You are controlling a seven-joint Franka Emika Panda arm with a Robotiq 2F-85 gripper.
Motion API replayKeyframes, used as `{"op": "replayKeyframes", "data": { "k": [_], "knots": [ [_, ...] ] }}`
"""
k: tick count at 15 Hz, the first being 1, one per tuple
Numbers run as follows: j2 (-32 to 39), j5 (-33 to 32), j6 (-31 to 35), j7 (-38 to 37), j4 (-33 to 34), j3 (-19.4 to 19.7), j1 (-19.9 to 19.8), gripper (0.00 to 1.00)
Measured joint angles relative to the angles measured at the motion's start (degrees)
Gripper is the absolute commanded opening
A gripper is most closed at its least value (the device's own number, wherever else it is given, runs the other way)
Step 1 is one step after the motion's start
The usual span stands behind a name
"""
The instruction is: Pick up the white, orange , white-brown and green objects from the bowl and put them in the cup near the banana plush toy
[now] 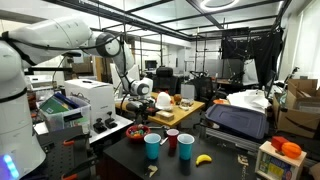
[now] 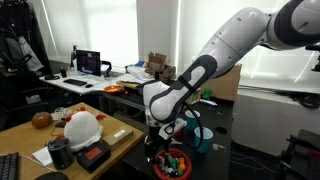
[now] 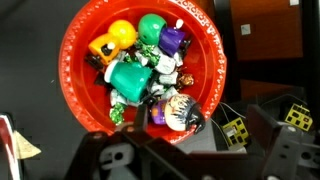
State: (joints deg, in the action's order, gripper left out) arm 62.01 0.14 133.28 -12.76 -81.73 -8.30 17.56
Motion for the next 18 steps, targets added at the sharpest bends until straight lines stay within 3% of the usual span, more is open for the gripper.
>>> {"op": "replayKeyframes", "data": {
  "k": [18],
  "knots": [
    [5.82, 0.15, -8.98, -0.07, 9.25, 0.19, 0.49, 1.00]
  ]
}}
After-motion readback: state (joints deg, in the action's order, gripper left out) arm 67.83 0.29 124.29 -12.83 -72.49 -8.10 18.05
